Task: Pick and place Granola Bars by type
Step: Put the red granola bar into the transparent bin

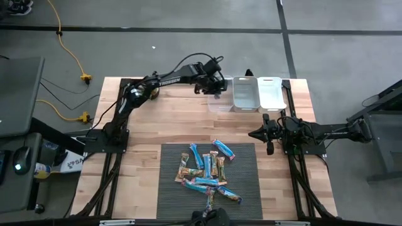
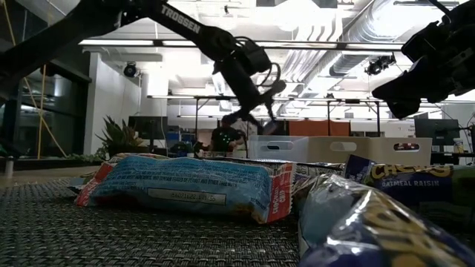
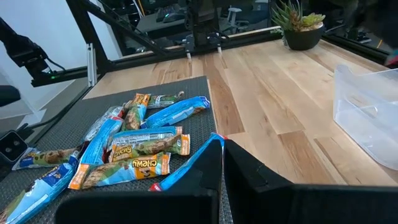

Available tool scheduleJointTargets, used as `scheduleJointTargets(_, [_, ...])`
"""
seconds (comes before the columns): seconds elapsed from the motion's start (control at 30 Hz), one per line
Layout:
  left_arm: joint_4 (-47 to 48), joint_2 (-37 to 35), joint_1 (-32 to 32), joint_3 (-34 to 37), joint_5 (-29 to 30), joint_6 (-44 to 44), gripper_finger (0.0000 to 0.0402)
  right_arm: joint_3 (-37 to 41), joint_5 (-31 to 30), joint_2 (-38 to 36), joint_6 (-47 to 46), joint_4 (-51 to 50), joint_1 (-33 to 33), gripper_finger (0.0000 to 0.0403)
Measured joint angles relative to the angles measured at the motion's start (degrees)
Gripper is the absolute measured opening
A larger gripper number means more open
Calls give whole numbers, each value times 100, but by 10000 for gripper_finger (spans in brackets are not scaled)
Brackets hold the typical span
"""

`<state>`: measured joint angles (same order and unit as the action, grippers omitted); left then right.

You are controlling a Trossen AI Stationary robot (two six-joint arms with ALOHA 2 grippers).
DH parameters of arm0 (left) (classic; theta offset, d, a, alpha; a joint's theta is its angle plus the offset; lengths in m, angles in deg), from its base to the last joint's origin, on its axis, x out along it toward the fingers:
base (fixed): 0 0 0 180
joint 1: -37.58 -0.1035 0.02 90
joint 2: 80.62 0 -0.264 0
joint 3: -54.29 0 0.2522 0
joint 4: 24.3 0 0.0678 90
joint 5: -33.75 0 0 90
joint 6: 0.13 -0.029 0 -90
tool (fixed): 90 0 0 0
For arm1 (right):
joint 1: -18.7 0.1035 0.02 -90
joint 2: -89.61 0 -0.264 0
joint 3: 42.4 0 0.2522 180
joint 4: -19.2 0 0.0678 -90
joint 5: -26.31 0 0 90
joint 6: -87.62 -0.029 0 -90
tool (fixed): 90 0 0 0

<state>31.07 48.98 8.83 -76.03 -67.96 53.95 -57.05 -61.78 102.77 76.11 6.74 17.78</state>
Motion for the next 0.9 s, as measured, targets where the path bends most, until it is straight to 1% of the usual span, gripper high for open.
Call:
scheduleJointTargets(0.13, [-11,0,26,0,506,-70,117,0,0,0,0,0,2,0])
scheduleJointTargets(0.33, [-29,0,60,-2,485,-108,117,0,0,0,0,0,1,0])
scheduleJointTargets(0.5, [-3,0,116,-2,878,-131,117,0,0,0,0,0,1,0])
scheduleJointTargets(0.63, [26,0,107,-2,759,-234,117,0,0,0,0,2,0,0])
scheduleJointTargets(0.77, [60,0,131,-2,785,-390,118,0,0,0,0,2,0,0])
scheduleJointTargets(0.9, [52,0,142,-2,784,-585,131,0,0,0,0,2,0,0])
